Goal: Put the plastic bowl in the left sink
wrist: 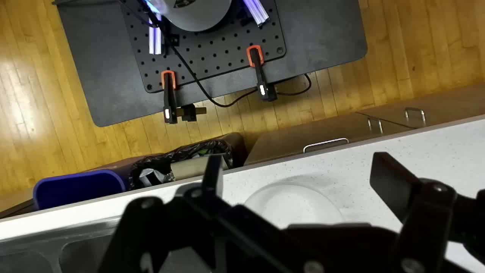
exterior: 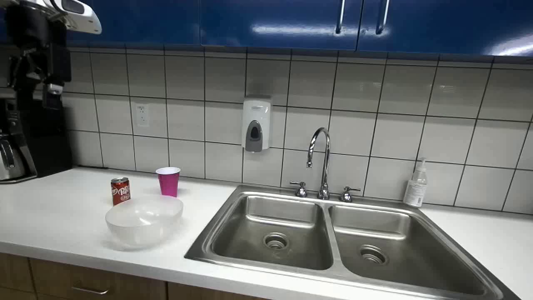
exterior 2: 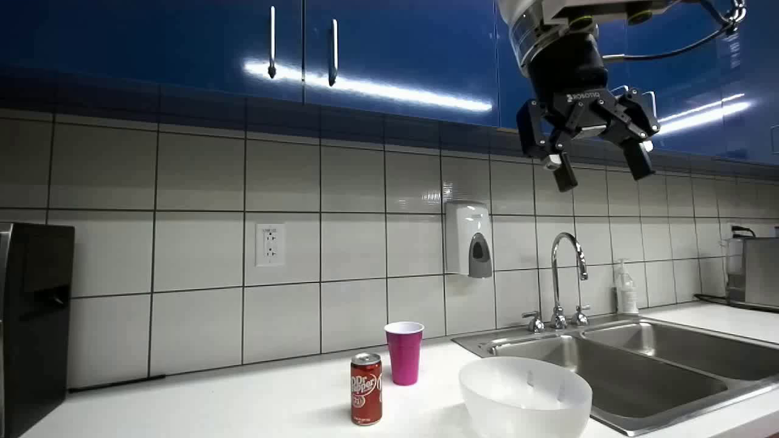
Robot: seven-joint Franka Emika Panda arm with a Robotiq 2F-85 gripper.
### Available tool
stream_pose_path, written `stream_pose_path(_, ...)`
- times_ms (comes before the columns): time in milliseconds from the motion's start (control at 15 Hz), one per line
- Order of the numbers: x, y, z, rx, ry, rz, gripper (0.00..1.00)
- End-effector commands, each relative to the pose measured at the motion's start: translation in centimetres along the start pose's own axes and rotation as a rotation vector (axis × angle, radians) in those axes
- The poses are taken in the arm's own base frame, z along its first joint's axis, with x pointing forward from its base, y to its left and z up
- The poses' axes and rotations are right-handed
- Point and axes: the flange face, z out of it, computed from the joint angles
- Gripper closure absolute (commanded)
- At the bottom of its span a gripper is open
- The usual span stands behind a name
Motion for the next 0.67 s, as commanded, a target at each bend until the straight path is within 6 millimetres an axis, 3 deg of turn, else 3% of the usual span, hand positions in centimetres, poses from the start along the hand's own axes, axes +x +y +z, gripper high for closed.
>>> stream_pose_path(0,0.0,0.0,0.0,0.000,-0.001,0.000,0.00)
stream_pose_path(267,0.0,0.0,0.0,0.000,-0.001,0.000,0.00)
stream_pose_path(600,1.5,-0.3,1.3,-0.011,0.007,0.014,0.00)
